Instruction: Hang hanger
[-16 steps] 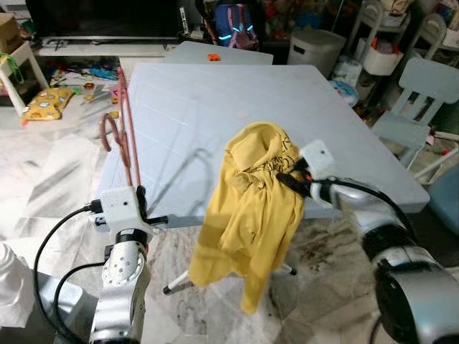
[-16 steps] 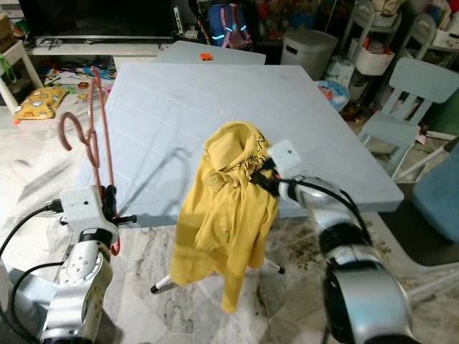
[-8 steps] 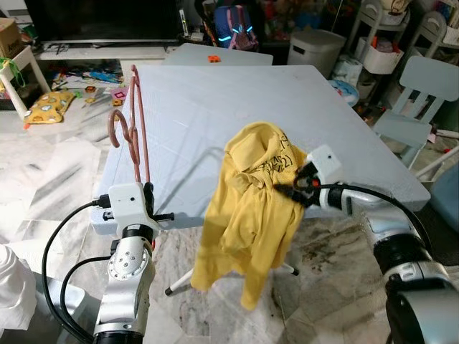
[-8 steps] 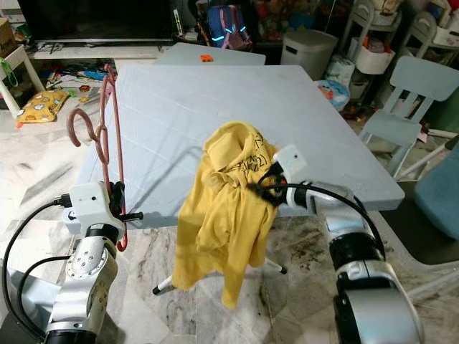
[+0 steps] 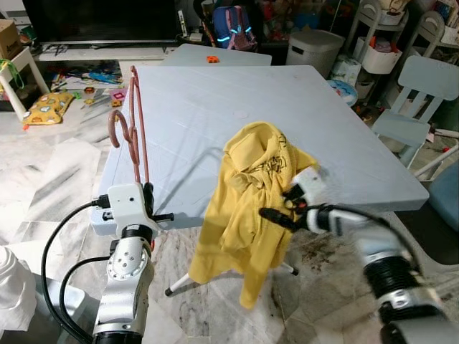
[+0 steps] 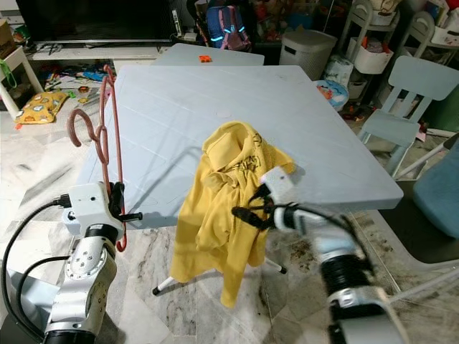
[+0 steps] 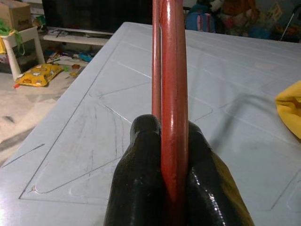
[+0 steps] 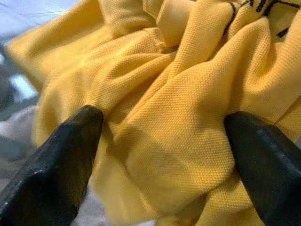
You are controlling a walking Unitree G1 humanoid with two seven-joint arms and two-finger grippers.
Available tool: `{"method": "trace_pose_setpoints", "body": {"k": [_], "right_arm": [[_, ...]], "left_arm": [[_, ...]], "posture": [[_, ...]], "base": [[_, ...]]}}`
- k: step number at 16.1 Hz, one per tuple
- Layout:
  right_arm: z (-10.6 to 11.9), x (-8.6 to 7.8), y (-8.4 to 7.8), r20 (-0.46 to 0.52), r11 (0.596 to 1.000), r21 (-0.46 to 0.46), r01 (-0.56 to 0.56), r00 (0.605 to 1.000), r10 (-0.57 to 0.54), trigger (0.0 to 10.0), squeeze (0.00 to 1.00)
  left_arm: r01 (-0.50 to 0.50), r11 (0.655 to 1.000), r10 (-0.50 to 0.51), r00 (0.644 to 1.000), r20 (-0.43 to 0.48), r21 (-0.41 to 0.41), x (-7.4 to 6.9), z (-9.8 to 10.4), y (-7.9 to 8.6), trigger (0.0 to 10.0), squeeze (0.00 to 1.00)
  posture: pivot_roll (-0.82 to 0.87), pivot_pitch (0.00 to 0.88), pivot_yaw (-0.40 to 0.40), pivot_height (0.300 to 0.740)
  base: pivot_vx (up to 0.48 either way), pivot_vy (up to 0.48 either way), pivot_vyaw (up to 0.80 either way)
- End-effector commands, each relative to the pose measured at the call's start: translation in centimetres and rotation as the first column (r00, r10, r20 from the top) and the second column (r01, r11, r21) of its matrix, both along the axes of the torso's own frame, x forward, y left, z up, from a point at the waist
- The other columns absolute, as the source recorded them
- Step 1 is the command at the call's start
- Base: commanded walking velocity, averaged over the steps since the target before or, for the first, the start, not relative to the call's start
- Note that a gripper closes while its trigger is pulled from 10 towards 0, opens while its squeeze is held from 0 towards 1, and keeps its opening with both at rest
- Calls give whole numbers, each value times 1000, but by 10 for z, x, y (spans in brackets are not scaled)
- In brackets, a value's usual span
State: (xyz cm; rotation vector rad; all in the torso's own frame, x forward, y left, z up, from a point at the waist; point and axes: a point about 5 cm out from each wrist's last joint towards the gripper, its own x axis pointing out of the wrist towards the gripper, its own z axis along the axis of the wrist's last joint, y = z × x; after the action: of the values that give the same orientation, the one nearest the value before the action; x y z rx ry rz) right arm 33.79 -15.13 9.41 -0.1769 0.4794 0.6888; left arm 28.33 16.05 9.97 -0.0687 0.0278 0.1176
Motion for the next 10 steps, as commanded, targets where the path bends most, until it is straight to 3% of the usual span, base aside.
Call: {"method": "trace_pose_setpoints", "body": {"k": [1, 2, 3, 4, 5, 10], "right_arm": [[-1, 0, 6, 38, 999, -42, 31, 999, -29, 10000, 1000], [-4, -2, 14, 51, 998, -50, 42, 998, -40, 10000, 1000], [-7, -1, 18, 67, 994, -57, 98, 993, -95, 10000, 714], [-8, -1, 20, 76, 991, -62, 120, 990, -115, 10000, 322], [-10, -1, 21, 92, 984, -64, 164, 983, -158, 0, 0], [-14, 5, 29, 64, 959, 2, 282, 957, -282, 0, 0]], "left_arm": [[10, 1000, -10, 1000, -4, 1, 0, 0, -2, 10000, 0], [10, 1000, -10, 1000, -5, 0, 0, 0, -2, 10000, 0], [10, 1000, -10, 1000, -6, -1, 0, 0, -3, 10000, 0], [10, 1000, -10, 1000, -6, -1, 0, 0, -3, 10000, 0], [9, 1000, -9, 1000, -8, -3, 0, 0, -3, 10000, 0], [4, 1000, -4, 1000, -14, -11, -1, -1, -4, 10000, 0]], "posture": [[-82, 0, -26, 740], [-81, 0, -28, 740], [-80, 0, -31, 740], [-79, 0, -32, 740], [-78, 0, -32, 740], [-74, 0, -41, 740]], "base": [[0, 0, 0], [0, 0, 0], [0, 0, 0], [0, 0, 0], [0, 0, 0], [0, 0, 0]]}}
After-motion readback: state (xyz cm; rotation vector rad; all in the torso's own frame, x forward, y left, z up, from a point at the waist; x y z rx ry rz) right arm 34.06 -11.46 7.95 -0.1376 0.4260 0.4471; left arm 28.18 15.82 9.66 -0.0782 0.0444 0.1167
